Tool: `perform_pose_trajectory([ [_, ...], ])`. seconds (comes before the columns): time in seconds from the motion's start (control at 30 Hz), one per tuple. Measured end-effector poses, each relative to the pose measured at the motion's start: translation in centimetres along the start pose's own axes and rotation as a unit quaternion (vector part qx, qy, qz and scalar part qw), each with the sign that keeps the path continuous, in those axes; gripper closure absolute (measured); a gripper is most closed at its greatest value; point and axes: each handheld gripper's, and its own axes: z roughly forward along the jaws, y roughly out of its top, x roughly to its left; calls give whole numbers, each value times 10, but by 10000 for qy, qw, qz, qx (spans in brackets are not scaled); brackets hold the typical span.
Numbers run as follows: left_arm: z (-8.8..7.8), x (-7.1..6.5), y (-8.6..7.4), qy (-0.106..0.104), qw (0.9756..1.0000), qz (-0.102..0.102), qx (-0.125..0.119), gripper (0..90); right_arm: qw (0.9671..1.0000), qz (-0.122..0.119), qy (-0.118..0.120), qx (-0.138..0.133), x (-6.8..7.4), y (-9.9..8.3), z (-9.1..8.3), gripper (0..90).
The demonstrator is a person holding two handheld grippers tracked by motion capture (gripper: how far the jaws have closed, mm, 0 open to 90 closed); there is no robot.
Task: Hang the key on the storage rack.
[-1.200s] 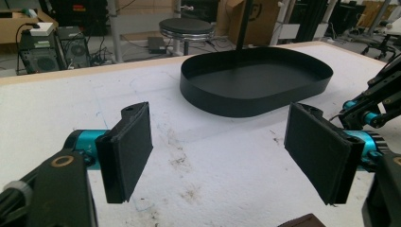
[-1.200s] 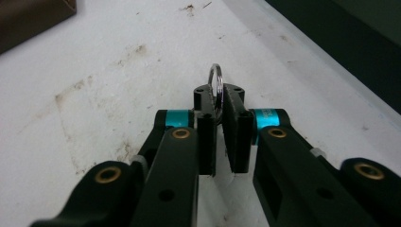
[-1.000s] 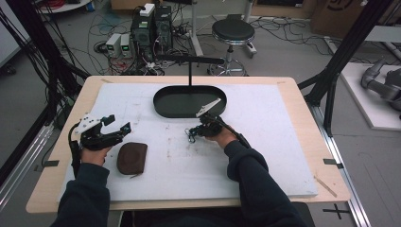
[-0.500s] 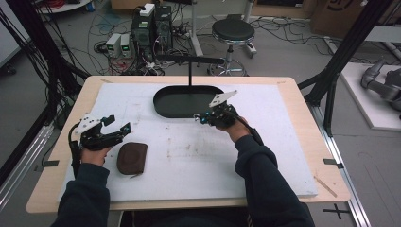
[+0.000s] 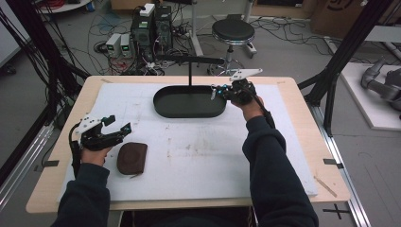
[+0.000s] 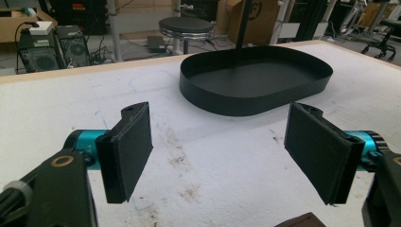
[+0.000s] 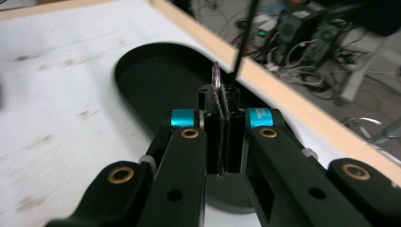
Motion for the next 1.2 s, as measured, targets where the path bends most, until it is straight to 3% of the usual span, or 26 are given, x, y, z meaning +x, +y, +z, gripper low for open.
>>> perform_pose_trajectory([
  [0.1,0,0,0,-4,10000,0,1,240,9998,73,-149,-130,-17,10,2,900],
  [0.3,-1,1,0,-1,10000,-18,-18,240,9989,45,-326,-333,-30,21,8,900],
  [0.47,-1,1,-1,1,10000,-28,-21,240,9988,11,-410,-268,-34,26,13,900],
  [0.9,0,1,-1,-39,10000,-45,10,240,9963,409,-599,-471,-46,19,30,900],
  [1.2,0,1,-1,-50,10000,-53,4,239,9905,670,-1074,-529,-47,19,40,900],
])
